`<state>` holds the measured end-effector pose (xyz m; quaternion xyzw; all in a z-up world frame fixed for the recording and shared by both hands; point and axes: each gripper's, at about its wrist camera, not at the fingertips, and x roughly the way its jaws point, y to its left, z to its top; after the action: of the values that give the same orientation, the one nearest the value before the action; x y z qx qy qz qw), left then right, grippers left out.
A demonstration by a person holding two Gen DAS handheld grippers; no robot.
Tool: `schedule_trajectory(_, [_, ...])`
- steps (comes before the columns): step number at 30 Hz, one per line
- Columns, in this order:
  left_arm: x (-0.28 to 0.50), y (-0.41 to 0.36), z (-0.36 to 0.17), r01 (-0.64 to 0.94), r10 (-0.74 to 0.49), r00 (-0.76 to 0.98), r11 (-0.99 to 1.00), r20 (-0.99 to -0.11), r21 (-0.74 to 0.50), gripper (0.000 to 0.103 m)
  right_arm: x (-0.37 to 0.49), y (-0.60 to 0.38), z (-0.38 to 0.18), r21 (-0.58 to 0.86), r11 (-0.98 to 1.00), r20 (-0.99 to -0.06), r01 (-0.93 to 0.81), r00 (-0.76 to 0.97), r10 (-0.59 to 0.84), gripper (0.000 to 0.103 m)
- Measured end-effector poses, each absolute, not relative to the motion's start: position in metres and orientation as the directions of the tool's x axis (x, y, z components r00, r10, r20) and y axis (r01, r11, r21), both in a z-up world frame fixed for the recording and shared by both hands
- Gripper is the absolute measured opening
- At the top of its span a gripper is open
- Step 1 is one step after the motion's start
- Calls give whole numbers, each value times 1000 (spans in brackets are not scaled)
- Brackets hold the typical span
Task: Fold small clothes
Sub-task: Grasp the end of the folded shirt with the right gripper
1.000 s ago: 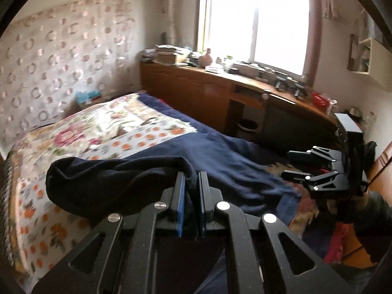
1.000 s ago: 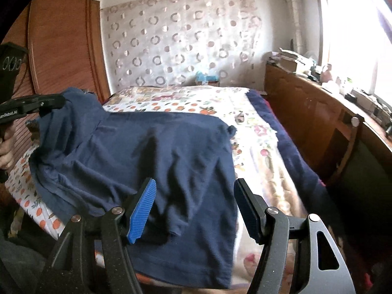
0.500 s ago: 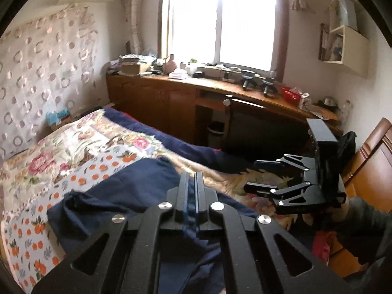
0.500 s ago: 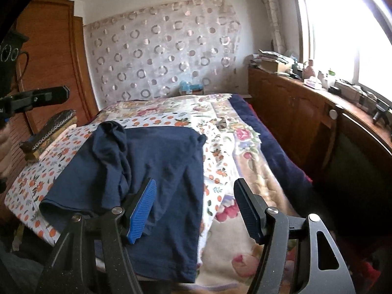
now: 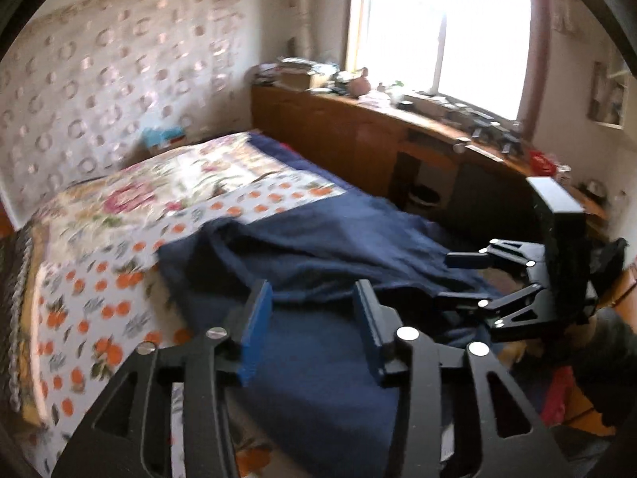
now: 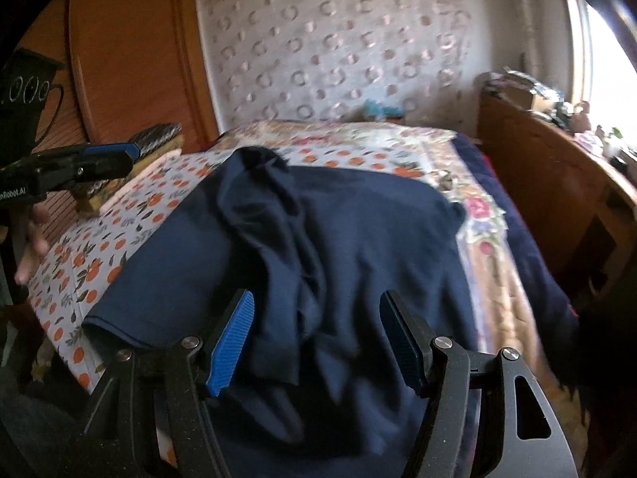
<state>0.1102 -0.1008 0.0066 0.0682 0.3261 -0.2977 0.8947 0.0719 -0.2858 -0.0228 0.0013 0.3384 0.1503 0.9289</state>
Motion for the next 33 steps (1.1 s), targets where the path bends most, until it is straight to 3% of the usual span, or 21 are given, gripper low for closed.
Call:
schedule_trajectory(2, [109, -91, -1, 555, -475, 624, 829, -620, -77, 64, 85, -281, -28, 102, 951, -646, -293, 707, 287, 67])
schedule_trajectory(5, [110, -76, -13, 520, -463, 627, 847, -626, -106, 70, 103, -272, -35, 90, 947, -681, -310, 674, 285, 59])
schedule_trajectory(15, [98, -51, -36, 477, -451, 618, 866, -644, -149, 72, 118, -262, -36, 15, 956, -702, -293, 678, 219, 13])
schedule_trajectory(17, [95, -51, -37, 476, -454, 616, 866, -644, -155, 72, 117, -257, -32, 3, 952, -683, -306, 694, 225, 10])
schedule_trajectory(27, [88, -54, -41, 484, -461, 610, 861, -644, -158, 72, 106, -239, -31, -41, 932, -671, -359, 701, 241, 6])
schedule_trajectory(33, [86, -55, -42, 487, -471, 606, 857, -641, -169, 72, 133, -246, -47, -19, 955, -736, -296, 651, 187, 6])
